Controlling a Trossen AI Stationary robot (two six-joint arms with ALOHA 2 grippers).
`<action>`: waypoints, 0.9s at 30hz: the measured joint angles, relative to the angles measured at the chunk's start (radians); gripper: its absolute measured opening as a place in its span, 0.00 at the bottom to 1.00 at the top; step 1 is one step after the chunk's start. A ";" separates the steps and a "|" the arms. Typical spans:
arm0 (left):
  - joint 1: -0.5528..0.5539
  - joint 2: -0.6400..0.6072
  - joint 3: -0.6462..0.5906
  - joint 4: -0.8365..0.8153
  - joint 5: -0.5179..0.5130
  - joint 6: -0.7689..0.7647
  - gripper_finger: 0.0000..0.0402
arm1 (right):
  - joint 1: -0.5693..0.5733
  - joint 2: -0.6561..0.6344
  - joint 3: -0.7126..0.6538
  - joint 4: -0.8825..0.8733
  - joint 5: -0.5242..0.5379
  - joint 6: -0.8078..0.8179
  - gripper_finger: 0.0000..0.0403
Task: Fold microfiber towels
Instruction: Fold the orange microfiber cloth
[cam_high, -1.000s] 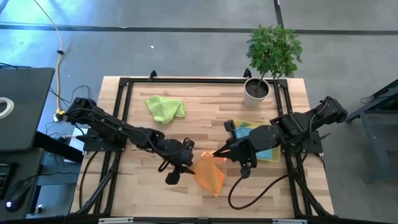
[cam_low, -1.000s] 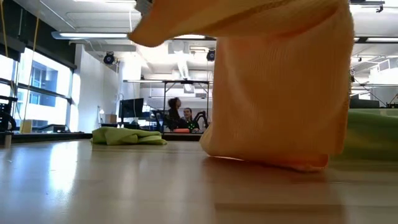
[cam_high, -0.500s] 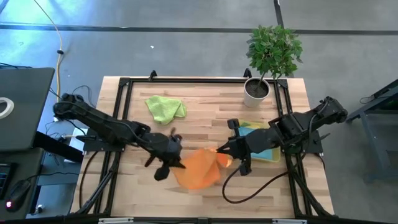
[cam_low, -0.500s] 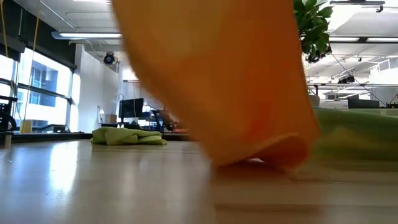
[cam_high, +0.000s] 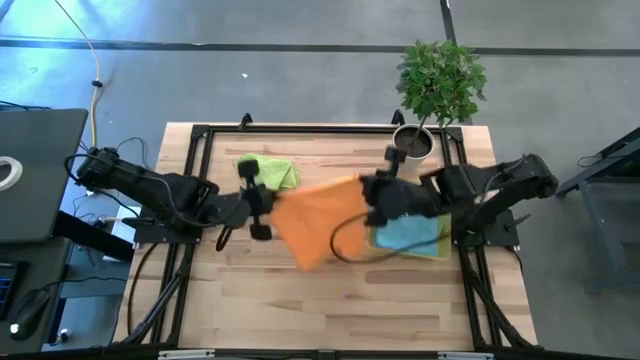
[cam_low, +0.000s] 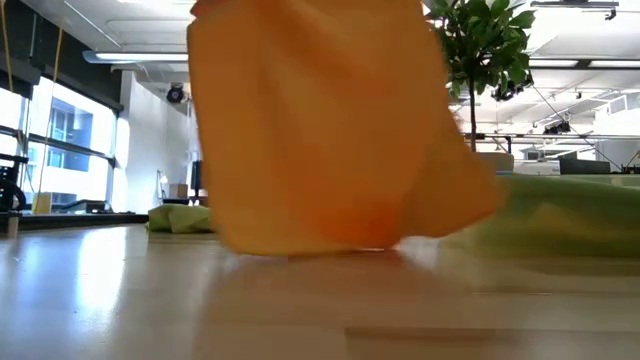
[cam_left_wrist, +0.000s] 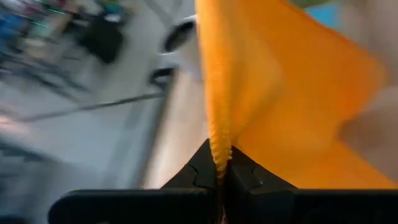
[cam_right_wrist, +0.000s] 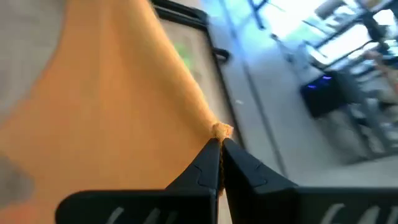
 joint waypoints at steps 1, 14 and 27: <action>0.009 0.000 0.013 -0.010 -0.048 0.049 0.00 | -0.028 0.000 0.000 0.006 0.000 -0.050 0.00; 0.116 0.000 0.137 -0.019 -0.355 0.322 0.00 | -0.279 0.000 0.000 0.252 -0.175 -0.471 0.00; -0.084 0.196 0.015 -0.238 0.154 -0.313 0.00 | -0.099 0.027 -0.475 0.502 -0.458 -0.054 0.00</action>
